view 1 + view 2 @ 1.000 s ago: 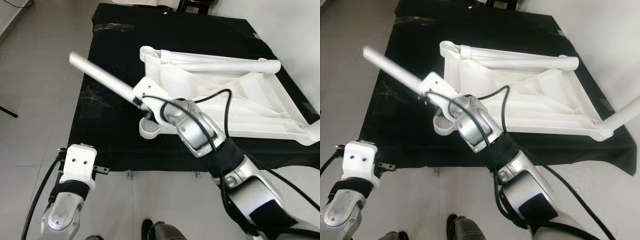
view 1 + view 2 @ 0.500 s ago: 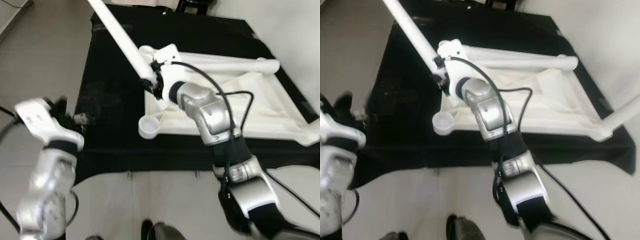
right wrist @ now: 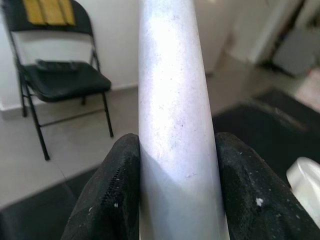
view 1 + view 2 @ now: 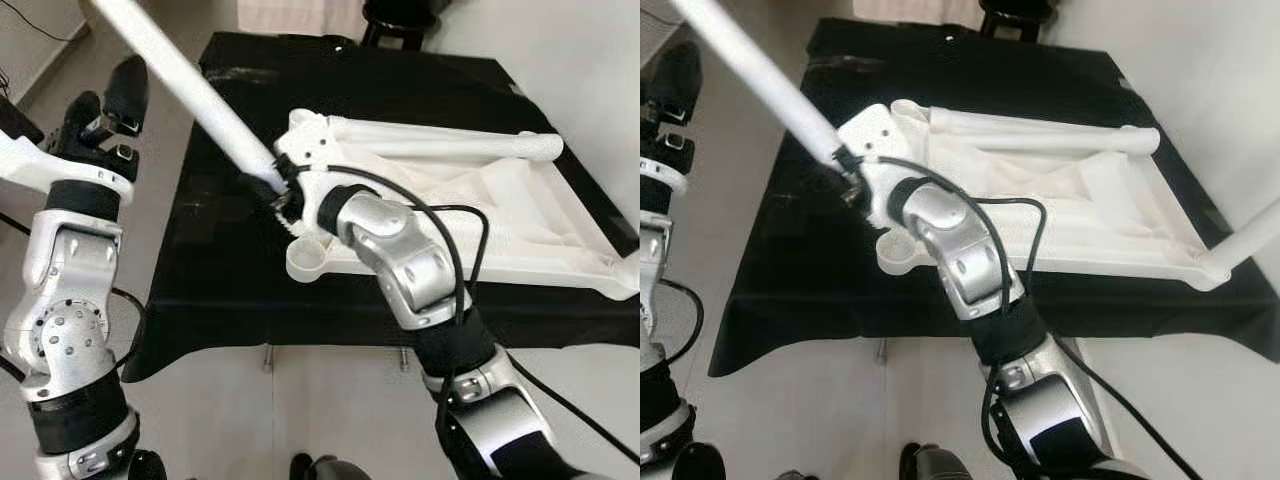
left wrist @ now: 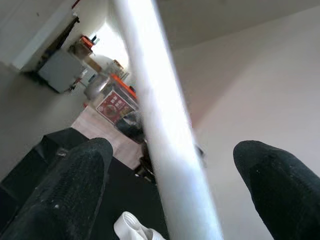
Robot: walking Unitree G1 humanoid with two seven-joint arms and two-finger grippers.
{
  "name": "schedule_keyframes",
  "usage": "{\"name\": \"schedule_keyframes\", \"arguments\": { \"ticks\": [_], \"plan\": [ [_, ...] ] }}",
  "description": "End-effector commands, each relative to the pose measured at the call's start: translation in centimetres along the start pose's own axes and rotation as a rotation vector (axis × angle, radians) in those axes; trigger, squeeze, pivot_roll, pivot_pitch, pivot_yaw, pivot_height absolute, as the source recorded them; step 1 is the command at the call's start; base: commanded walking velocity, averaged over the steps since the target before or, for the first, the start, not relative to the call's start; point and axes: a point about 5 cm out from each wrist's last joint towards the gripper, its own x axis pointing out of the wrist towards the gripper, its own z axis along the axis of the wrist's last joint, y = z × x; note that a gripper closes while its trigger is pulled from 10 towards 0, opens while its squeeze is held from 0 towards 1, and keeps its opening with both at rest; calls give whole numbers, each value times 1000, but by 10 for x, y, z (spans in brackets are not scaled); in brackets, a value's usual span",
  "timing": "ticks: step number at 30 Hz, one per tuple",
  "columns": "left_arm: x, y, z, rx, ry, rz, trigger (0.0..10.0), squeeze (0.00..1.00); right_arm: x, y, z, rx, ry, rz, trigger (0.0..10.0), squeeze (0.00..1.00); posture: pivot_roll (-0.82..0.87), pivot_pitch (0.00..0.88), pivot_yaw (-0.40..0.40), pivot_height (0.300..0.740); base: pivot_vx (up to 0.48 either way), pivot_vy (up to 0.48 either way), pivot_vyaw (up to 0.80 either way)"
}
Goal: Building children table
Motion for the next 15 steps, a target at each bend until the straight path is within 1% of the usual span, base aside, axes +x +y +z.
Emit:
{"name": "schedule_keyframes", "arguments": {
  "ticks": [1, 2, 4, 6, 9, 11, 13, 14, 15],
  "plan": [
    [0, 0, -1, -24, 10, 3, 10000, 0, -2, 5, 4, -14, -34, 23, 0, 0, -210, 78, -94, 740, 0, 0, 0],
    [2, 0, -2, -44, 23, 3, 10000, 0, -2, 9, 6, -22, -52, 48, 0, 0, -212, 72, -88, 740, 0, 0, 0],
    [2, 0, -2, -44, 23, 3, 10000, 0, -2, 9, 6, -22, -52, 48, 0, 0, -212, 72, -88, 740, 0, 0, 0],
    [5, -1, -1, -69, 33, -7, 10000, 0, -5, 16, 10, -31, -82, 88, 0, 0, -212, 65, -84, 740, 0, 0, 0],
    [6, -1, 1, -69, 34, -12, 10000, 0, -6, 19, 11, -39, -93, 113, 0, 0, -212, 62, -83, 740, 0, 0, 0],
    [9, -1, 4, -74, 31, -19, 10000, 0, -8, 28, 10, -52, -103, 170, 0, 0, -210, 61, -83, 740, 0, 0, 0],
    [9, -1, 4, -74, 31, -19, 10000, 0, -8, 28, 10, -52, -103, 170, 0, 0, -210, 61, -83, 740, 0, 0, 0],
    [10, 0, 5, -78, 31, -20, 10000, 0, -9, 31, 9, -58, -102, 191, 0, 0, -209, 60, -84, 740, 0, 0, 0],
    [10, 0, 5, -78, 31, -20, 10000, 0, -9, 31, 9, -58, -102, 191, 0, 0, -209, 60, -84, 740, 0, 0, 0]
  ]
}}
